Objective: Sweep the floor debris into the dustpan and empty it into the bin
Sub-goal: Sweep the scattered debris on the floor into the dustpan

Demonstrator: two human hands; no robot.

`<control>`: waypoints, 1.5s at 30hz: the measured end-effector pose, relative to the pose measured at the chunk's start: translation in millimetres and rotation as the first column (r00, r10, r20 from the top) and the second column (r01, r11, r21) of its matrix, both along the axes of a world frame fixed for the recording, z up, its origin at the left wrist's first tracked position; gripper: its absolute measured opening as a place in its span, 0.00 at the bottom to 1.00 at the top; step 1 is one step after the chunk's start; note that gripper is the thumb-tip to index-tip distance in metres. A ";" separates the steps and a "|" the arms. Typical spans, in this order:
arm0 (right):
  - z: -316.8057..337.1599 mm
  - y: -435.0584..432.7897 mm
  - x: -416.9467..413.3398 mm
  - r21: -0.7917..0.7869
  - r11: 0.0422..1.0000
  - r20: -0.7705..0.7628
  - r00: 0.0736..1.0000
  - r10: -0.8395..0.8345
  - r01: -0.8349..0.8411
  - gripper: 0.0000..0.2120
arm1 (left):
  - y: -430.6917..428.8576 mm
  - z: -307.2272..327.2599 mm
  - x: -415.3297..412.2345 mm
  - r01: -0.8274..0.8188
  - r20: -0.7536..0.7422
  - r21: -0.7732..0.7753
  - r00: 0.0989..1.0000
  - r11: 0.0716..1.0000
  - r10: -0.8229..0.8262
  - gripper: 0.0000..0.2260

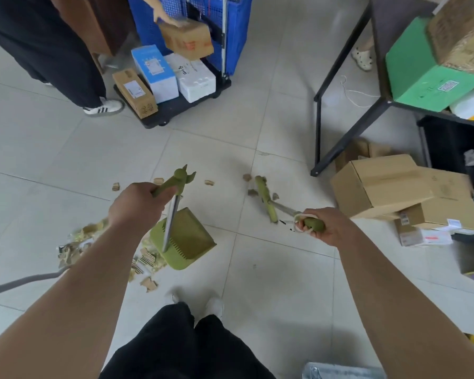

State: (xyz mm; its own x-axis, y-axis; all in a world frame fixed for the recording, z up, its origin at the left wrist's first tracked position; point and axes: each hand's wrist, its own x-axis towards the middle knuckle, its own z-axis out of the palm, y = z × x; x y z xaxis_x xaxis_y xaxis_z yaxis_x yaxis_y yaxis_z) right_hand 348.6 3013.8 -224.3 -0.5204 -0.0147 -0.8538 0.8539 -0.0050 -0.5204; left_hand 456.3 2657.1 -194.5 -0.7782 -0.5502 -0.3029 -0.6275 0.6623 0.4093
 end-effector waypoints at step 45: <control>-37.9 -96.8 -251.9 0.142 0.959 -0.012 0.968 0.249 -0.245 0.18 | -53.7 6.7 -130.7 -0.302 0.012 0.020 0.953 0.953 0.301 0.22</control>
State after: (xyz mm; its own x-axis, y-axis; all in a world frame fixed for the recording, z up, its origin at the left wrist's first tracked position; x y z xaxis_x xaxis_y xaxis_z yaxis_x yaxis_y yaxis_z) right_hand 96.7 2917.0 -262.2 -0.5408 -0.0288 -0.8407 0.8035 0.2780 -0.5264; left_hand 325.6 2603.5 -187.8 -0.5745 -0.7520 -0.3233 -0.8002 0.4328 0.4151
